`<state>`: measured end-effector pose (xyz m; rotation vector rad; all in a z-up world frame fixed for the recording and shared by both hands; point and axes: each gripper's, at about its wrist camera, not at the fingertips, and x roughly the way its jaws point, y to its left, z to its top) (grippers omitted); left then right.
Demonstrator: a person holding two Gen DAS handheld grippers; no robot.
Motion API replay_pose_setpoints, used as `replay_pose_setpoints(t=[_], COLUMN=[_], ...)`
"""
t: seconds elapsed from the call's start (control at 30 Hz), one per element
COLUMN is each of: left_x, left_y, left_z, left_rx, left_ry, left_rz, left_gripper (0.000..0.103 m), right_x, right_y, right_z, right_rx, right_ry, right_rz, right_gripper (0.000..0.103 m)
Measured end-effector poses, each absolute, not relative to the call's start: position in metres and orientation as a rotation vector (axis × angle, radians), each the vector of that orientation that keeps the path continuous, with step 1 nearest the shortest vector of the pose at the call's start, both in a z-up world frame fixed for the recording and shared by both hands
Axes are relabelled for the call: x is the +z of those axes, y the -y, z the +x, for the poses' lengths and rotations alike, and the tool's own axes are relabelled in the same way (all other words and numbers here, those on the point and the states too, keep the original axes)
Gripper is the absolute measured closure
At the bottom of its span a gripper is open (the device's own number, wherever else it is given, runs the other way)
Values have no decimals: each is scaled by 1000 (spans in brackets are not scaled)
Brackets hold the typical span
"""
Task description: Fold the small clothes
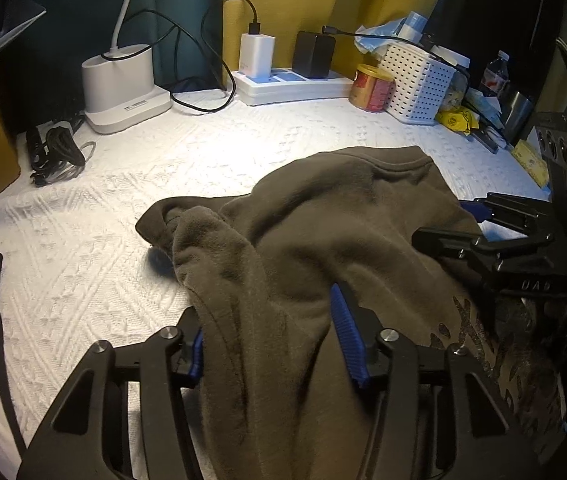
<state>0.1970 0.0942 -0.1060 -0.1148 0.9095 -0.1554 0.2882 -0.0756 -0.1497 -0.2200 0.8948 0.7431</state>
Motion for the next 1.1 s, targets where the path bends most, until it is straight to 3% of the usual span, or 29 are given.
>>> replay_pose_setpoints(t=[0.07, 0.1, 0.13, 0.17, 1.1], left_x=[-106, -106, -105, -106, -19], left_y=[-95, -92, -89, -92, -58], left_z=[197, 198, 197, 196, 141], left_rx=[-172, -173, -179, -170, -167], left_ry=[-906, -905, -898, -894, -695], left_rz=[-159, -134, -109, -148, -8], left_gripper=[80, 80, 81, 83, 88], right_x=[-150, -150, -150, -149, -58], right_y=[71, 70, 69, 69, 103], right_z=[285, 285, 285, 285, 189], right_rx=[753, 745, 748, 778, 713], right_ry=[-887, -881, -883, -887, -545], right_rz=[-240, -250, -254, -237, -147], right_gripper=[59, 59, 77, 83, 85])
